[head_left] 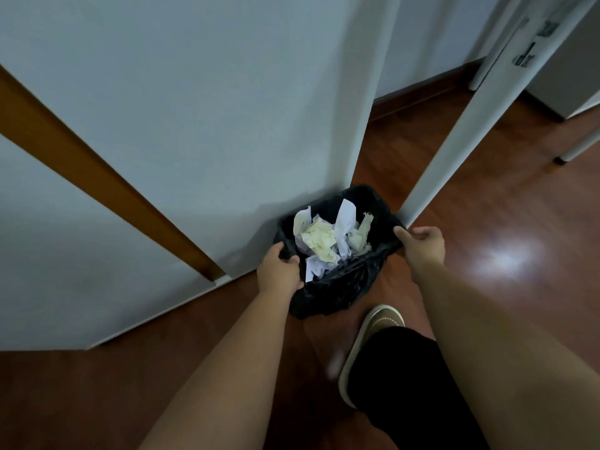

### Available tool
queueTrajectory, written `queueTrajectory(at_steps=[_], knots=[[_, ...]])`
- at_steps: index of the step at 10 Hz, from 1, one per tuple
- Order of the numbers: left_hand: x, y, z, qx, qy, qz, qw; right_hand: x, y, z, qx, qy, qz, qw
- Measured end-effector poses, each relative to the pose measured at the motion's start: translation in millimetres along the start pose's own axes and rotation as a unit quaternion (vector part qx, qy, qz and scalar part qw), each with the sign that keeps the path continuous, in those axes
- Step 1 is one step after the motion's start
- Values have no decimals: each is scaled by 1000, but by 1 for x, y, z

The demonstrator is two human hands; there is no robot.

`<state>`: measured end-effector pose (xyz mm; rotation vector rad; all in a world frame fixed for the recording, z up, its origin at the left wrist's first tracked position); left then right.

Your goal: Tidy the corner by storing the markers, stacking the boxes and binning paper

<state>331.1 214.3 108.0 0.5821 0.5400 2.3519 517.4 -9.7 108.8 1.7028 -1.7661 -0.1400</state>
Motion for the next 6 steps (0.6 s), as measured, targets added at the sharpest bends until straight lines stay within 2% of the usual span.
queueTrajectory(at_steps=[2,4,6], knots=[[-17,-14,16,-7,-3,-1,1000,0,-23,-13,-14,-17,8,1000],[-20,-18,24,-18,-18,-3,1000,5,-39,-19,18,77,-13,997],[-8,-2,14,-16,-47,-20,999,8,-20,-29,34,108,-14,994]])
Point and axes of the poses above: each hand's wrist, its own y-axis away from the middle knuckle, its own x-axis out of the back of the hand, z = x × y, the point moved 4 cm from there along -y, towards the middle knuckle, and after that the axes turned 6 degrees about -x, right-handed, at the moved point
